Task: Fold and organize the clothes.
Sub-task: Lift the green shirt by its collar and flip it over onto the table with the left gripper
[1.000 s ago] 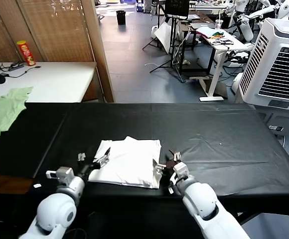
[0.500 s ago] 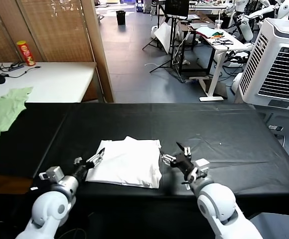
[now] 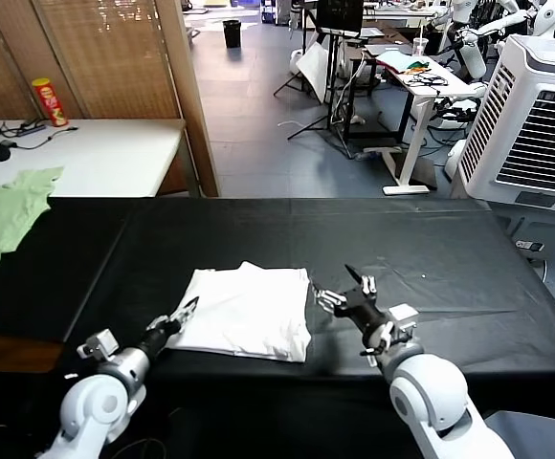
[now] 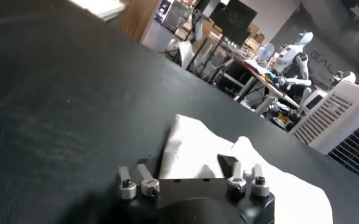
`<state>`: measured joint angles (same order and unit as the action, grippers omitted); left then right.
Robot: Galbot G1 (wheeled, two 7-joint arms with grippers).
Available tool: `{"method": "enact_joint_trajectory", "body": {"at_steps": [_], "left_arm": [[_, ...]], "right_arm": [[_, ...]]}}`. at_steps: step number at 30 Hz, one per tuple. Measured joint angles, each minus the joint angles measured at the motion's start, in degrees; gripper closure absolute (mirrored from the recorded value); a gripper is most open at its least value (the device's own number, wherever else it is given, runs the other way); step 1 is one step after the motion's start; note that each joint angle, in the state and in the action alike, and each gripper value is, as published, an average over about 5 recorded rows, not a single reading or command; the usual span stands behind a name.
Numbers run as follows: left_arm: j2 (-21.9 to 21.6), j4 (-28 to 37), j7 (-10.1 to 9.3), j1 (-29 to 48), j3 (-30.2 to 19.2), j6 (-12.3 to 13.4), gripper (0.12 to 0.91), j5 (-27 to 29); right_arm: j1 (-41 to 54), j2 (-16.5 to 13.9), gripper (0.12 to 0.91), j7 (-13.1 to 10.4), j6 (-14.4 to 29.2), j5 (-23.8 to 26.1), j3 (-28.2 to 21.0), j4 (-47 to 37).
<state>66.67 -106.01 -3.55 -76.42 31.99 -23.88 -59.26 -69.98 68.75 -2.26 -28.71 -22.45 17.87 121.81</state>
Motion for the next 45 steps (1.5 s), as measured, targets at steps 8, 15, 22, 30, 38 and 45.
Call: {"method": "enact_joint_trajectory", "body": {"at_steps": [8,15,22,30,38,45], "left_arm": [[-0.27,-0.58,-1.65,0.12,0.29,-0.20,0.881,2.91],[-3.09,-3.47,-3.96,-0.51,2.43,-2.44,0.885,10.99],[-9.33,-6.61,-3.68,-2.49,6.83,-2.79,0.885,15.17],[-18.83,-10.34,-2.41,-5.05,15.29,-2.16,0.885,22.44],[-19.99,-16.59,-4.01,-5.56,15.83,-2.10,0.885,32.16],[-13.62,-17.67,-6.18,-4.90,4.02,-0.65,0.885,36.37]], "right_arm": [[-0.68,0.13,0.227,-0.06,0.03,0.72,1.22,0.62],[-1.44,0.66,0.227,-0.30,-0.36,4.39,2.64,-0.04],[-1.35,1.28,0.227,-0.39,-0.55,7.40,3.06,-0.77],[-1.32,1.83,0.227,-0.40,-0.48,8.52,2.89,-0.78],[-1.88,2.45,0.227,-0.36,-0.46,8.92,2.97,-0.95],[-2.69,2.03,0.227,-0.21,-0.64,8.36,3.86,-0.52]]}}
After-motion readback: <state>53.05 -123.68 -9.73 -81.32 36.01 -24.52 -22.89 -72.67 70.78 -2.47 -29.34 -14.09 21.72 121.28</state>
